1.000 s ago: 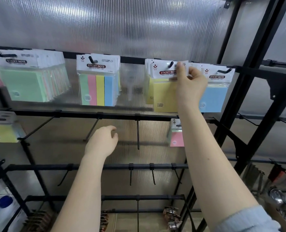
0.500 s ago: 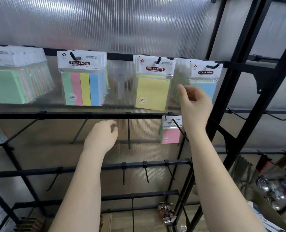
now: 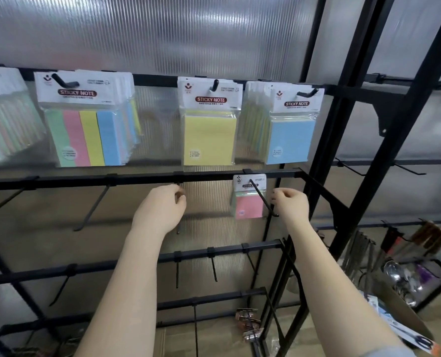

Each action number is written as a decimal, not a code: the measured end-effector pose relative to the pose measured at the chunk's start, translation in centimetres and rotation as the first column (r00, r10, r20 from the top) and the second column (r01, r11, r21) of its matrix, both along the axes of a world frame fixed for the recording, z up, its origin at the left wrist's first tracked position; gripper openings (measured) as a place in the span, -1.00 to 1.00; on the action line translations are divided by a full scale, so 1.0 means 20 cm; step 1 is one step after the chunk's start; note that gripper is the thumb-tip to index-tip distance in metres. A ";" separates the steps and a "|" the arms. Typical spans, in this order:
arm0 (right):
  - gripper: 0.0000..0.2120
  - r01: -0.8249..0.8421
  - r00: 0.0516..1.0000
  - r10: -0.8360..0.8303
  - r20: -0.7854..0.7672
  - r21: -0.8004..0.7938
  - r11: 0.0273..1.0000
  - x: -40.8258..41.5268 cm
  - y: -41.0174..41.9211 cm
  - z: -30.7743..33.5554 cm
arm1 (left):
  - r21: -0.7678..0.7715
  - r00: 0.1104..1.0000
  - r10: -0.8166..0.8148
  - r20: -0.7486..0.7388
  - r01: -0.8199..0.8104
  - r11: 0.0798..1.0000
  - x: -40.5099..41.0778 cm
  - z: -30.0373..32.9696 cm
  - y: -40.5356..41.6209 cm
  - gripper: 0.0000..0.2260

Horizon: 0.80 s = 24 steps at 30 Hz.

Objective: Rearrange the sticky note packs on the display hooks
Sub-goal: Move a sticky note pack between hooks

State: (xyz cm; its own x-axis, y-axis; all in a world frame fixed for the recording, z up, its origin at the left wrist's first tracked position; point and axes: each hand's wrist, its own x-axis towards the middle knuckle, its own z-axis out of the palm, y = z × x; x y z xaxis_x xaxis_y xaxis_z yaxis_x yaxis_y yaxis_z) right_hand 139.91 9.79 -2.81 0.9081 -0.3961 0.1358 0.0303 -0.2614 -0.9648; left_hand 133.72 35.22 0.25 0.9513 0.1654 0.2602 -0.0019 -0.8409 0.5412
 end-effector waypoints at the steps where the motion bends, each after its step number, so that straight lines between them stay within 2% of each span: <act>1: -0.78 -0.020 0.999 0.020 -0.046 -0.012 1.000 0.04 -0.01 -0.01 | -0.001 1.000 -0.003 -0.011 0.003 1.000 0.01 0.00 -0.01 -0.76; 6: -0.86 -0.176 0.967 0.161 -0.199 -0.061 0.982 0.19 0.00 -0.04 | -0.010 0.999 -0.006 -0.032 0.006 1.000 0.07 0.01 -0.03 -0.77; 9: -0.61 -0.198 0.962 0.174 -0.211 -0.096 0.976 0.24 0.01 -0.04 | 0.018 1.000 -0.019 -0.010 0.020 1.000 0.10 0.00 -0.04 -0.73; 13: -0.49 -0.093 0.985 0.071 -0.158 -0.136 0.986 0.27 0.02 -0.07 | 0.012 0.999 -0.037 0.000 0.037 0.999 0.12 0.00 -0.04 -0.73; 15: -0.52 -0.037 0.989 0.011 -0.146 -0.180 0.983 0.29 0.02 -0.10 | 0.000 0.999 -0.030 -0.012 0.030 1.000 0.14 0.00 -0.04 -0.75; 18: -0.62 -0.012 0.990 -0.011 -0.144 -0.159 0.987 0.29 0.03 -0.13 | -0.009 1.000 -0.017 -0.013 0.017 1.000 0.15 -0.01 -0.03 -0.79; 24: -0.72 -0.090 0.987 0.070 -0.143 -0.141 0.986 0.28 0.04 -0.17 | -0.031 0.999 -0.031 -0.017 0.030 0.999 0.13 -0.01 -0.01 -0.79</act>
State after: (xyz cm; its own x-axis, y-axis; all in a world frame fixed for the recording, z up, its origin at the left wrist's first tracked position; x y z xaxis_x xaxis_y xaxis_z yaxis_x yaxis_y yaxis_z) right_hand 145.49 10.58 -6.21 0.9500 -0.3067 0.0587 -0.0734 -0.4019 -0.9127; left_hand 136.30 35.03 -0.03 0.9604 0.1437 0.2388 -0.0176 -0.8238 0.5666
